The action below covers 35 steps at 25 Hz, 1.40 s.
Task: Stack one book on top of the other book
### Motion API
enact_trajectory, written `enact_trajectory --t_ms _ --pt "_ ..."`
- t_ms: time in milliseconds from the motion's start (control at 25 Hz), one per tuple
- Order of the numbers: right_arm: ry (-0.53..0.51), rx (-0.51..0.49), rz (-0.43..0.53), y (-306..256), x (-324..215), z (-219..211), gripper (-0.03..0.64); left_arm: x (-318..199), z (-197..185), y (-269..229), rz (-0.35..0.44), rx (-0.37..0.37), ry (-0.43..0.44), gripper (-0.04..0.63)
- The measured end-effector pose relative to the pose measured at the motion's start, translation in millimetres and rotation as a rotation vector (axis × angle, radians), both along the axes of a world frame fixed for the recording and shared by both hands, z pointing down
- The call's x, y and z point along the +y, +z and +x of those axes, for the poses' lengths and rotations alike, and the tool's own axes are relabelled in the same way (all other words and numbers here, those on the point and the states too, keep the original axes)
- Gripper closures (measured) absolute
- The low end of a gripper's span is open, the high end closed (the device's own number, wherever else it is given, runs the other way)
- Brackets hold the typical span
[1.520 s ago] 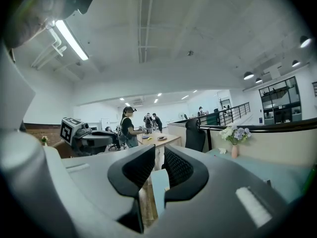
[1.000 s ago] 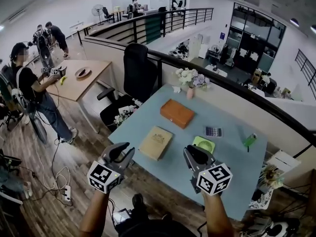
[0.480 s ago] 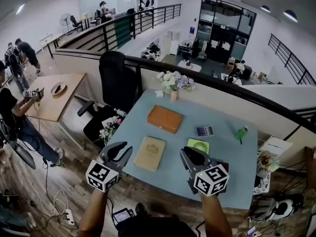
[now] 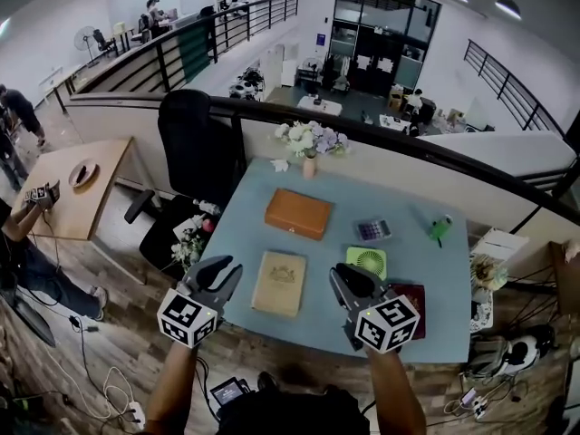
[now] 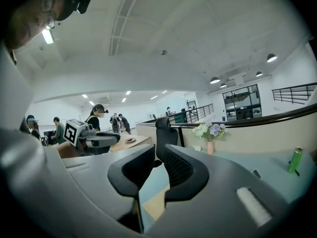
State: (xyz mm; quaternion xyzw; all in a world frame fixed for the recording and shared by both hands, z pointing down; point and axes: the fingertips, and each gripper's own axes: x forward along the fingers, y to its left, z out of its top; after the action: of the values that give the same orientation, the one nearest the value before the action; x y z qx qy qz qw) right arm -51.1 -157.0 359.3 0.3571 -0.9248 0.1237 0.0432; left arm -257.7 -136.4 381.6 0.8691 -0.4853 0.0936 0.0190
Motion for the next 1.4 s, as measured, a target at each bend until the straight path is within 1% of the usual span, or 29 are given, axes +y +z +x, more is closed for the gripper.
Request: enact_trajectory --t_ms 200,400,600,840,1080,1400 --pt "0.041 0.013 -0.017 10 -9 -15 0.573 -12 -16 17 -0.028 0.022 0.036 0.468" --pt "0.055 0.019 -0.044 24 -21 -28 0.563 -26 -29 36 -0.055 0.043 0.042 0.468" --pt "0.035 0.032 -0.084 46 -38 -35 0.555 -45 -36 57 -0.098 0.068 0.023 0.468" --pt "-0.021 0.036 -0.152 84 -65 -38 0.543 -68 -34 85 -0.142 0.09 -0.037 0.468" --pt "-0.076 0.055 -0.237 128 -90 -41 0.526 -88 -31 125 -0.221 0.106 -0.078 0.466" --pt "-0.098 0.095 -0.381 201 -113 -37 0.507 -105 -20 193 -0.35 0.129 -0.105 0.457"
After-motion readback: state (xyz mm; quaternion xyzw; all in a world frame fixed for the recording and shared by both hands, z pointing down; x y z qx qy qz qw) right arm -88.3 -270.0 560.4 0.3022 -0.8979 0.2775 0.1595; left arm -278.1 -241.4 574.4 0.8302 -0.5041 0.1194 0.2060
